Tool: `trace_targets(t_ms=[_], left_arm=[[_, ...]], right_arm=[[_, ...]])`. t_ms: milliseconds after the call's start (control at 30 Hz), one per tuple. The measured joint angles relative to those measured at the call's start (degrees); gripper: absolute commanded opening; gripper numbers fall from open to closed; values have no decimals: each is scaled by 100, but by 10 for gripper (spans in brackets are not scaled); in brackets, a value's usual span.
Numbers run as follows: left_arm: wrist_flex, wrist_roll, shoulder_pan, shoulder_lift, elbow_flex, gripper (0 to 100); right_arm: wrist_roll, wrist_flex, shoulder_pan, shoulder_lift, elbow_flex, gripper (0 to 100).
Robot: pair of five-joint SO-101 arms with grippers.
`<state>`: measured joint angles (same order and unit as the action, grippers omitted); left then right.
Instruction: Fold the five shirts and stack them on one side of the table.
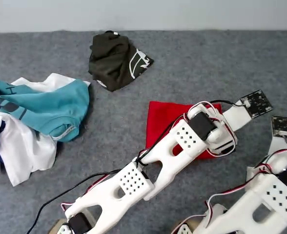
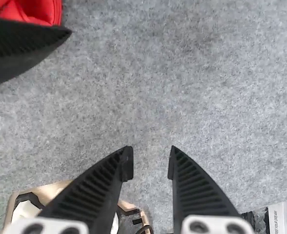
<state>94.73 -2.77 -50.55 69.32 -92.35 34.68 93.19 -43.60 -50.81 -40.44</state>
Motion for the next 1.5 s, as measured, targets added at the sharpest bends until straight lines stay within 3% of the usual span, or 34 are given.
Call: trace_targets(t_ms=[133, 233, 400, 567, 800, 933, 1167, 1500], left_arm=[[-149, 0, 211, -396, 0, 258], [18, 0, 791, -1099, 0, 258], [440, 18, 2602, -2022, 62, 258], [466, 281, 4114, -2462, 993, 258], [466, 413, 4220, -2796, 4141, 258], [466, 413, 4149, -2804, 5398, 258], [448, 413, 4149, -2813, 5758, 258], [440, 413, 4149, -2813, 5820, 258]], right_arm=[[0, 44, 0, 0, 0, 125], [0, 44, 0, 0, 0, 125], [-35, -18, 105, 0, 185, 125], [-607, -281, 1301, 0, 721, 125], [-1064, -651, 3877, 1266, 1512, 125], [-1011, -818, 4431, 2664, 2084, 125], [-976, -818, 5125, 4835, 3508, 125], [-949, -818, 6136, 6382, 4607, 125]])
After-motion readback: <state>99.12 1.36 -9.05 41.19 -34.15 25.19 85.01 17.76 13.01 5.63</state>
